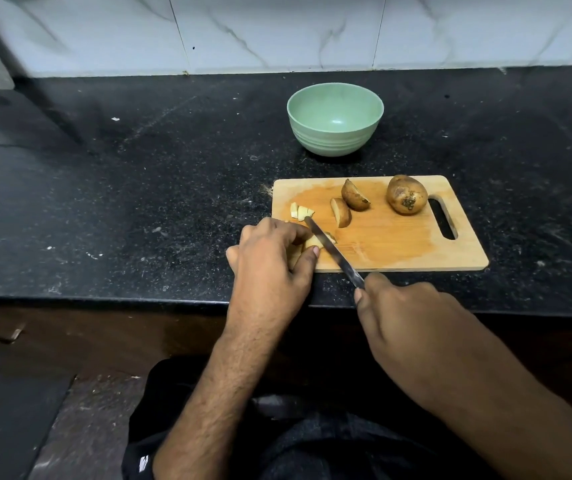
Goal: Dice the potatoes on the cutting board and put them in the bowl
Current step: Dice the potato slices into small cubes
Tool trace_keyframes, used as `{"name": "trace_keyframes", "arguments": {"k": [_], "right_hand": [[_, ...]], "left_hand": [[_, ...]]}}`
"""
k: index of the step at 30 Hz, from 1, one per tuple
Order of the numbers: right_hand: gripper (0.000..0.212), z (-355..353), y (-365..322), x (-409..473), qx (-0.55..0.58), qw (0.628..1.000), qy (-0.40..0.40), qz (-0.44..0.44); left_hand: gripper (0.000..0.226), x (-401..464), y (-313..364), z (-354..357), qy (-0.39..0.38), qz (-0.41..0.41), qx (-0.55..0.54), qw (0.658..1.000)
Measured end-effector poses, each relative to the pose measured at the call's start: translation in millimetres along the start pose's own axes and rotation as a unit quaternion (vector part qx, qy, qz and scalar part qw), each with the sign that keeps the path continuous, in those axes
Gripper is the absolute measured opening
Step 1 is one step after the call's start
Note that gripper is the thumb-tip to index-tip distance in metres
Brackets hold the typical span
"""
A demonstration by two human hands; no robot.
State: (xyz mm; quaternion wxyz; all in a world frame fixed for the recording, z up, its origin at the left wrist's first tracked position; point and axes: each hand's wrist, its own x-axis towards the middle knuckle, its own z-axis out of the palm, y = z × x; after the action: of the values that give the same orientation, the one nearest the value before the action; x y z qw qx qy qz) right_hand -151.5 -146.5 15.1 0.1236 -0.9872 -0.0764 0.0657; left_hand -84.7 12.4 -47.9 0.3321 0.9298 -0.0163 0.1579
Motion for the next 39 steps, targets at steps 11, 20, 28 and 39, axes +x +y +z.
{"name": "trace_keyframes", "arguments": {"k": [11,20,28,39], "right_hand": [[0.021,8,-3,16,-0.042,0.998,-0.036,-0.005],[0.021,-2,9,-10,-0.035,0.991,-0.128,0.015],[0.027,-12,18,-33,-0.033,0.989,-0.141,0.036],[0.026,0,5,-4,0.017,1.0,-0.005,-0.01]], "left_hand": [[0.014,3,-1,1,0.013,-0.012,-0.04,0.999],[0.015,1,3,3,0.022,-0.046,-0.047,0.998],[0.017,0,2,1,0.015,-0.042,-0.057,0.997],[0.015,-5,-4,-4,0.002,-0.03,-0.068,0.997]]}}
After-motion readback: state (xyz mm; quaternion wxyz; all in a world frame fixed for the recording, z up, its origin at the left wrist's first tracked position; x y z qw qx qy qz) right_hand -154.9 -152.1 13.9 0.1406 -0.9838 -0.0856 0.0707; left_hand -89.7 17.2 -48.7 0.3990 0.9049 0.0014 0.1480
